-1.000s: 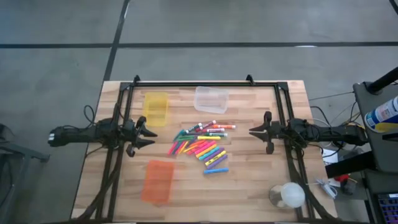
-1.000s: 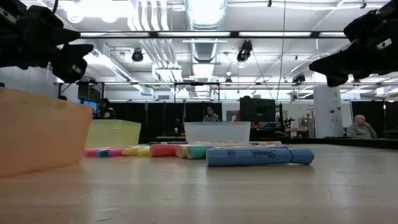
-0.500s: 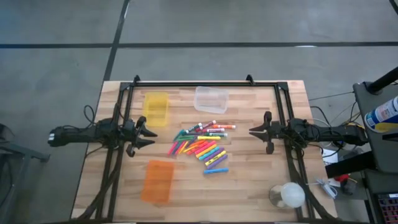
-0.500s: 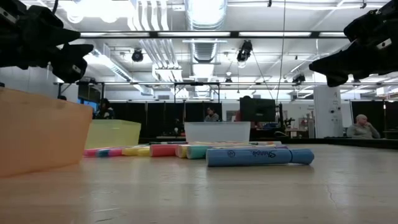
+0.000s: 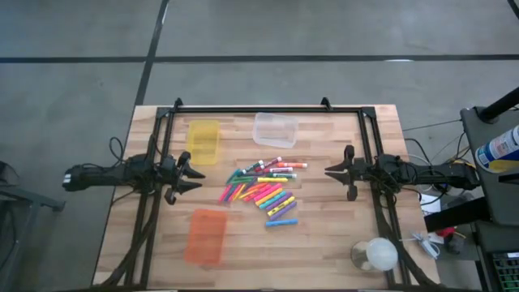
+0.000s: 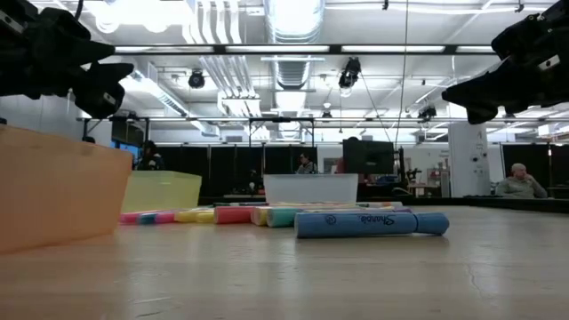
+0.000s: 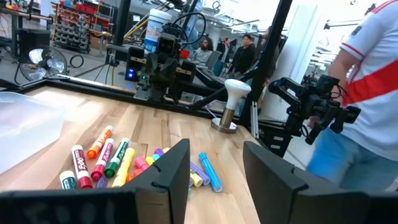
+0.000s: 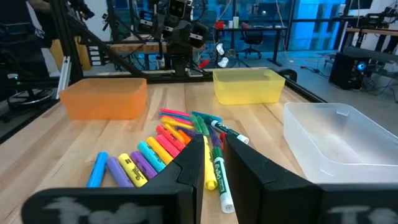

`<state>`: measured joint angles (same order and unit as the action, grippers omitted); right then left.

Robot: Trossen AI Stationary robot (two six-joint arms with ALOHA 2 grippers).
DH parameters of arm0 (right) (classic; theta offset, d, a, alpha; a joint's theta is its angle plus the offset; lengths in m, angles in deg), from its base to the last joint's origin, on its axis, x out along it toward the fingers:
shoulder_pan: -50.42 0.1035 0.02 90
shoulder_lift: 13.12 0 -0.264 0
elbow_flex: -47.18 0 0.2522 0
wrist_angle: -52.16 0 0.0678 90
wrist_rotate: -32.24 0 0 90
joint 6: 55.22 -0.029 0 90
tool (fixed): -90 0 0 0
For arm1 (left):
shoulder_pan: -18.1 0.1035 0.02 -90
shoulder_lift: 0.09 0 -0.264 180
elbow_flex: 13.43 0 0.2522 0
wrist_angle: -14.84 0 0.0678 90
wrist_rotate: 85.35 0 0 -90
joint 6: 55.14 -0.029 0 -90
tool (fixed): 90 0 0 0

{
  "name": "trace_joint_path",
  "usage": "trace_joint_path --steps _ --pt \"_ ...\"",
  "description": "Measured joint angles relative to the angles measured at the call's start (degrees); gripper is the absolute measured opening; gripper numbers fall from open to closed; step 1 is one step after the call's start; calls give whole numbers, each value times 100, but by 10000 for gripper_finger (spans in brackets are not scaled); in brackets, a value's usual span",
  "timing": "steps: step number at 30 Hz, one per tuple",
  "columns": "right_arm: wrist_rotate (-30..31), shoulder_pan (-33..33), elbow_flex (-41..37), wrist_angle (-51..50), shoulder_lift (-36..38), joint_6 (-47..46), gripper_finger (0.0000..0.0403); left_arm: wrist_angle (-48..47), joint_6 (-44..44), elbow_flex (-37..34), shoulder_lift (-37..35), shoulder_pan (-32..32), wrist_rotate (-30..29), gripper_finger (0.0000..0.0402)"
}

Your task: Pick & Place Markers

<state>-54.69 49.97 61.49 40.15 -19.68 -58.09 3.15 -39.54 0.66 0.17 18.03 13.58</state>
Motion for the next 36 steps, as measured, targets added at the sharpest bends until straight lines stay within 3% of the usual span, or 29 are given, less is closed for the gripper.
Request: trace_joint_path --steps 13,15,22,27,31,36 --pt "-7 6 0 69 1 -232 57 0 1 -1 1 1 0 144" --pt "-9 7 0 297 -5 -838 57 0 -1 -1 1 2 0 144" --pt "85 7 5 1238 3 -4321 57 0 -1 -1 1 0 0 144" --pt "199 7 0 1375 -32 -5072 57 0 1 -1 -1 2 0 144" --pt "488 7 0 2315 -43 -5769 57 10 -70 -1 0 0 -45 144" --pt "996 7 0 3545 -99 -5941 57 170 -211 -1 0 2 -453 144"
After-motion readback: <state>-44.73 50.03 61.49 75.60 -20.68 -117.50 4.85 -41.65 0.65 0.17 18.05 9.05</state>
